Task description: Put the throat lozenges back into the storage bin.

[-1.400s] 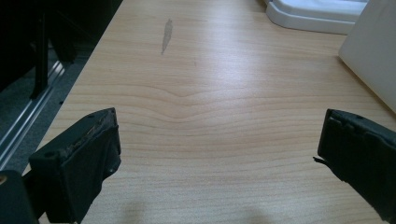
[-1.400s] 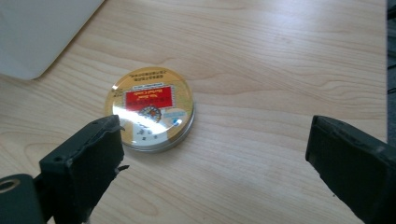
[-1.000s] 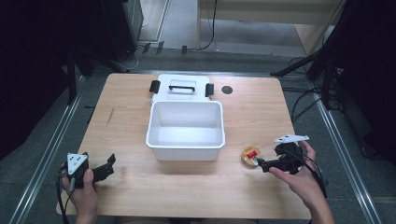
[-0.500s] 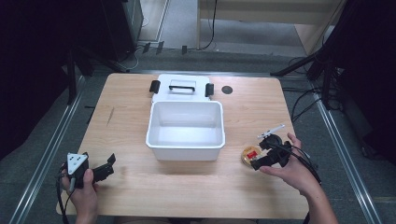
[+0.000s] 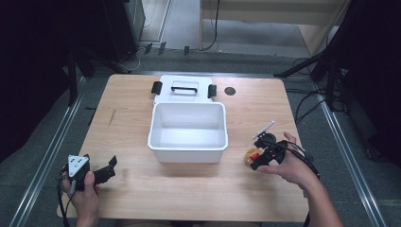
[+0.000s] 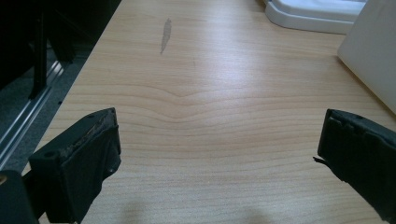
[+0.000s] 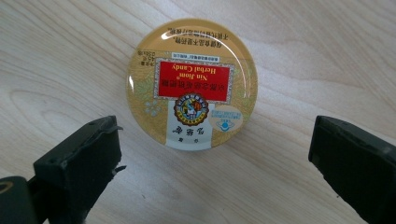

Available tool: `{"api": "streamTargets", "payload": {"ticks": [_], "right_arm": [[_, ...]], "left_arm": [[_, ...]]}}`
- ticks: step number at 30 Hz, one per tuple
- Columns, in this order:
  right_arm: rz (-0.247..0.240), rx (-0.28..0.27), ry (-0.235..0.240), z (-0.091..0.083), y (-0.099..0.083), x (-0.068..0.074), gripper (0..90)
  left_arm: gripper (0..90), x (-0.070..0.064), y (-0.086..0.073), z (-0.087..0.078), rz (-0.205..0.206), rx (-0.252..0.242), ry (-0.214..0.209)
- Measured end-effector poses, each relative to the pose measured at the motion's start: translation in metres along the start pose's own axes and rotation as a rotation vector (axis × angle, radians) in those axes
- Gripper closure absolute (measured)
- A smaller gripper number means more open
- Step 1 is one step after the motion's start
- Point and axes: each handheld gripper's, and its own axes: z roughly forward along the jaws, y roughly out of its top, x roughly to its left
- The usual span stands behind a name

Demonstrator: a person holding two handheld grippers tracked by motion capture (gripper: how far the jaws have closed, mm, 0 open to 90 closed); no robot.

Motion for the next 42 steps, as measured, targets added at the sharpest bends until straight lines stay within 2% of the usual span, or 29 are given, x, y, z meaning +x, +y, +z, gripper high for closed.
{"api": "streamTargets", "payload": {"ticks": [6,9,12,14,17,19,21,23,26,28,33,36,40,42], "right_arm": [[-0.004,0.052,-0.02,0.012,0.006,0.0,2.3],[0.009,0.073,-0.01,0.015,0.008,0.0,3.1],[0.004,0.083,-0.006,0.017,0.008,0.001,11.0],[-0.016,0.084,0.002,0.017,0.008,0.003,13.7],[-0.008,0.1,0.007,0.017,0.008,0.004,19.1],[-0.019,0.096,0.012,0.017,0.008,0.004,28.3],[-0.022,0.09,0.013,0.016,0.007,0.004,30.4],[-0.022,0.091,0.016,0.015,0.007,0.003,28.7],[-0.011,0.105,0.028,0.017,0.007,0.002,17.2],[0.003,0.102,0.022,0.016,0.009,0.002,13.9],[0.047,0.077,0.019,0.016,0.02,0.0,13.2],[0.056,0.078,0.012,0.021,0.025,0.001,13.2],[0.044,0.096,0.008,0.026,0.028,0.004,13.8],[0.044,0.104,0.007,0.028,0.029,0.005,19.7]], "left_arm": [[0.0,0.0,0.0,0.0,0.0,0.002,-0.001],[0.0,0.0,0.0,0.0,0.001,0.004,-0.003],[0.0,0.0,0.0,0.0,0.001,0.004,-0.003],[0.0,0.0,0.0,0.0,0.0,0.004,-0.003],[0.0,0.0,0.0,0.0,0.0,0.004,-0.005],[0.0,0.0,0.0,0.0,-0.001,0.004,-0.006],[0.0,0.0,0.0,0.0,-0.001,0.004,-0.006],[0.0,0.0,0.0,0.0,0.0,0.004,-0.005],[0.0,0.0,0.0,0.0,0.0,0.004,-0.005],[0.0,0.0,0.0,0.001,0.001,0.004,-0.004],[0.0,0.0,0.0,0.001,0.0,0.004,-0.004],[0.0,0.0,0.0,0.0,0.0,0.004,-0.005],[0.0,0.0,0.0,0.001,-0.001,0.005,-0.006],[0.0,0.0,0.0,0.001,-0.001,0.005,-0.006]]}}
